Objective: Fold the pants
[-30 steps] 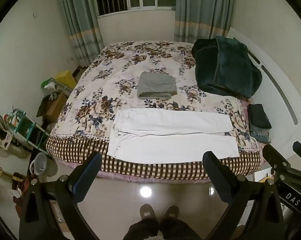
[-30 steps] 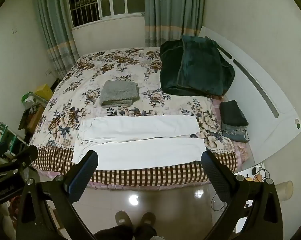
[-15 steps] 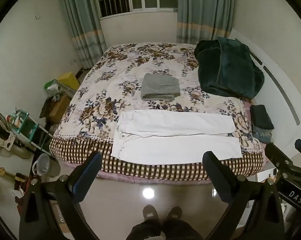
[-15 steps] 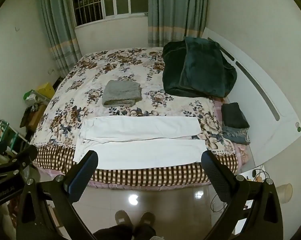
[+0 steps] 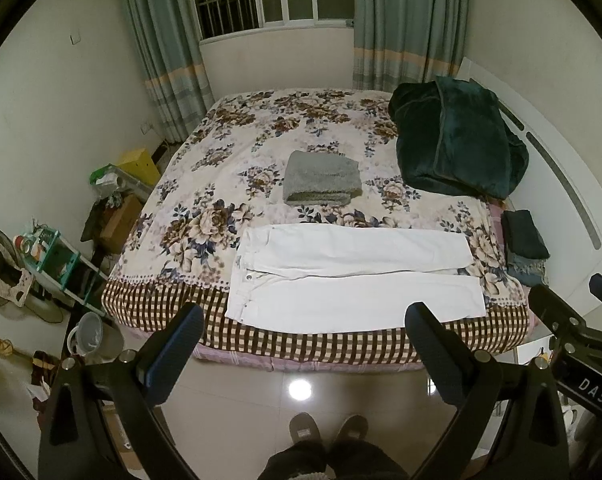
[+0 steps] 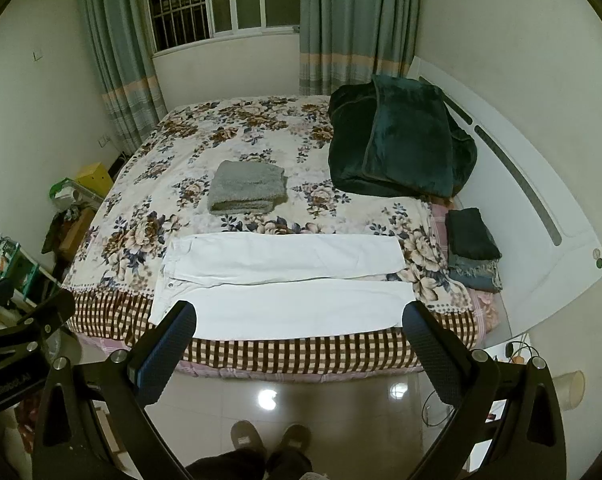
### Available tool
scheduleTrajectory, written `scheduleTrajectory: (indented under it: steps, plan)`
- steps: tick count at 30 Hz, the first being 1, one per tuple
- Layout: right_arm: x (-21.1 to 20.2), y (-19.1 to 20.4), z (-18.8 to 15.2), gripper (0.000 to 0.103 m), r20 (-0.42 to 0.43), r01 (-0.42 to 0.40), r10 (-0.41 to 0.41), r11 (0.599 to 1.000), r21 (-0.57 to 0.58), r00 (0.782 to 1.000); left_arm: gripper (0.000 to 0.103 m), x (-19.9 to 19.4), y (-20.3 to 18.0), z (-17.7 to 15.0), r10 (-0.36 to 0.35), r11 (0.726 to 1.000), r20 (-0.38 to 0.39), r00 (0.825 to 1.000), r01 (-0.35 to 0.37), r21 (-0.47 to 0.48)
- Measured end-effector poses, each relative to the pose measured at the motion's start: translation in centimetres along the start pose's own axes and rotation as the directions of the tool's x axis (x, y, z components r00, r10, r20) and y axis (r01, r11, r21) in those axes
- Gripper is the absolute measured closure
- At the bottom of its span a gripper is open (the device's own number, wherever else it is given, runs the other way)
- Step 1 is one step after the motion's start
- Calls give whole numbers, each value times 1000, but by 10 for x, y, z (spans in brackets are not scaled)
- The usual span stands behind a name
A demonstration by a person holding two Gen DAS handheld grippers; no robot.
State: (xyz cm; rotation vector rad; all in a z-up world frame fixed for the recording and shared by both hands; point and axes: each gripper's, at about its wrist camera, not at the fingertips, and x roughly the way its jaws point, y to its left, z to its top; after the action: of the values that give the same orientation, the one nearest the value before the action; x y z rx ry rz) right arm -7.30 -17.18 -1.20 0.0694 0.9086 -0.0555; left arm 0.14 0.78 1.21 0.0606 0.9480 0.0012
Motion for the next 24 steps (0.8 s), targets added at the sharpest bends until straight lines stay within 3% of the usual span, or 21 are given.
scheduleTrajectory:
  steps: [24]
  plan:
    - [-3,4,4,0,1,-1,1,1000,-8,1000,0,0,-1,2,-1,1000,5,1000,1,2]
